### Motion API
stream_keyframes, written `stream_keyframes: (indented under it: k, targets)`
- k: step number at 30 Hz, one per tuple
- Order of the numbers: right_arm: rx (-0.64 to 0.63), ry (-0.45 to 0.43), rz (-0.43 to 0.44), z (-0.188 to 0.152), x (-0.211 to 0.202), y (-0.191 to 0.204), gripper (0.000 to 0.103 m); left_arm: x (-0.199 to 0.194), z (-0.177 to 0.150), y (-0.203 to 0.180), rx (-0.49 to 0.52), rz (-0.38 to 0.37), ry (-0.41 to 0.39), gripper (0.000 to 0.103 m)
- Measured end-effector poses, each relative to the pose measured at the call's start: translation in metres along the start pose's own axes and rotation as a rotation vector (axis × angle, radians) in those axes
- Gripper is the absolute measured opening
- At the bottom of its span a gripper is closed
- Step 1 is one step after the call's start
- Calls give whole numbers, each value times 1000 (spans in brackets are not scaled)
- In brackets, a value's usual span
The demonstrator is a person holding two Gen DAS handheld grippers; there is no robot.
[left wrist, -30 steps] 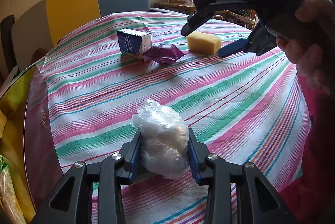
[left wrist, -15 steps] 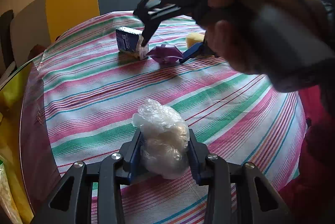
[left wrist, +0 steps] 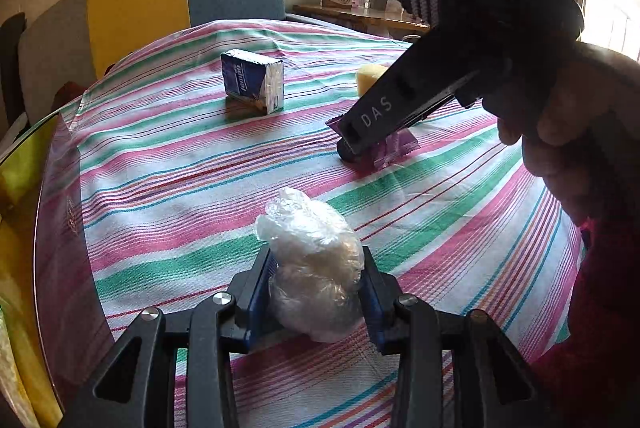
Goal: Organize objects
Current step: 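Grasp the purple packet with the right gripper while the left gripper carries the ball toward the tray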
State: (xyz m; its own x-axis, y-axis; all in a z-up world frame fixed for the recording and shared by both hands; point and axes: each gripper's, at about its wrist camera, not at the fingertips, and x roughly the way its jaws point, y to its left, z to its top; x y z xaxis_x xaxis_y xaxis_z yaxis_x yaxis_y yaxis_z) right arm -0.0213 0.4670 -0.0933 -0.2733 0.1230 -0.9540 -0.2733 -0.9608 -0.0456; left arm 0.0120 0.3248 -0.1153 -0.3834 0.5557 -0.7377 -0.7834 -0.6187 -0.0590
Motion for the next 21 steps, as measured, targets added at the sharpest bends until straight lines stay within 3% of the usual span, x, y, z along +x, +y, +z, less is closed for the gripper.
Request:
stream_keyframes:
  k: [10, 15, 18, 21]
  targets:
    - [55, -41, 54, -4, -4, -11, 39, -1, 0, -2, 13, 19, 2, 40]
    - [42, -55, 50, -9, -6, -16, 39, -4, 3, -1, 8, 24, 24, 33]
    - [30, -62, 48, -9, -7, -16, 38, -18, 2, 1, -37, -6, 35, 33]
    - [16, -64, 41, -10, -9, -14, 38, -41, 4, -6, -18, -10, -6, 33]
